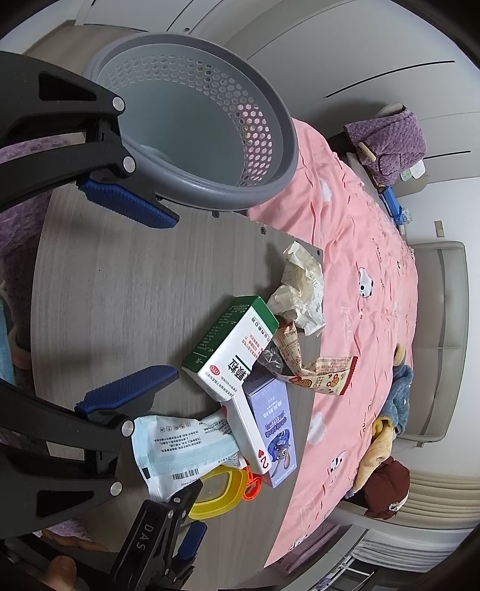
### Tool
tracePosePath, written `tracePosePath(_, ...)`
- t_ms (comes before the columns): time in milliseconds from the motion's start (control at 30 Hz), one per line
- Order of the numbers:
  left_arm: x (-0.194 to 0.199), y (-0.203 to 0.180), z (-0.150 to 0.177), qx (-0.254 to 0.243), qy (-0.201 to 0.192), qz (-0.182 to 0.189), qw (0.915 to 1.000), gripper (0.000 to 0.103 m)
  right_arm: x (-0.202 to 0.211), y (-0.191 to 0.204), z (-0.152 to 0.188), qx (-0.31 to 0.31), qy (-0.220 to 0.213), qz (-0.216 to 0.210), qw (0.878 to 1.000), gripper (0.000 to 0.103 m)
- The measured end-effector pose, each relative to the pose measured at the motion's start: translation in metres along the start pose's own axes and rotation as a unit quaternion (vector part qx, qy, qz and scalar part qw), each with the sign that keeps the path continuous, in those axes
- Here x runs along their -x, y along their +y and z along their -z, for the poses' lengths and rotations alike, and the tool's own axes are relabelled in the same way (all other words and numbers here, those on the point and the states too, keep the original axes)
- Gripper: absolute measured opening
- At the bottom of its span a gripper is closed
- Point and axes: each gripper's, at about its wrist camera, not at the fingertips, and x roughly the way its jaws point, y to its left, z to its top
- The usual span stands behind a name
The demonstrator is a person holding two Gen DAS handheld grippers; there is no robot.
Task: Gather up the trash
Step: 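Return both tools to the table toward the remaining trash, then close the right tool on the yellow plastic lid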
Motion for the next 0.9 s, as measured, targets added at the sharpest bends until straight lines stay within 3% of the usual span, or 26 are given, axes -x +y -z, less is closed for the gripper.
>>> tracePosePath(167,0.000,0.002,0.000,0.002,0.001,0.002,1.0000,0.073,0.004,-0.015,0.000,-0.010,-0.002,0.018,1.000,0.092)
tracePosePath(300,0.000,0.003,0.001,0.005,0.001,0.004,1.0000,0.073,0.011,-0.024,0.002,-0.022,-0.013,0.005,1.000,0.092)
tracePosePath(533,0.003,0.005,0.003,0.007,-0.003,0.005,1.0000,0.073,0.002,-0.019,-0.007,-0.027,-0.009,-0.004,1.000,0.092)
tracePosePath(800,0.004,0.007,0.002,0.012,-0.005,0.006,0.9999,0.073,-0.006,-0.010,-0.015,-0.016,-0.006,0.020,1.000,0.092)
tracePosePath(900,0.004,0.007,0.002,0.011,-0.005,0.007,0.9999,0.073,-0.008,-0.011,-0.015,-0.016,-0.002,0.023,1.000,0.086)
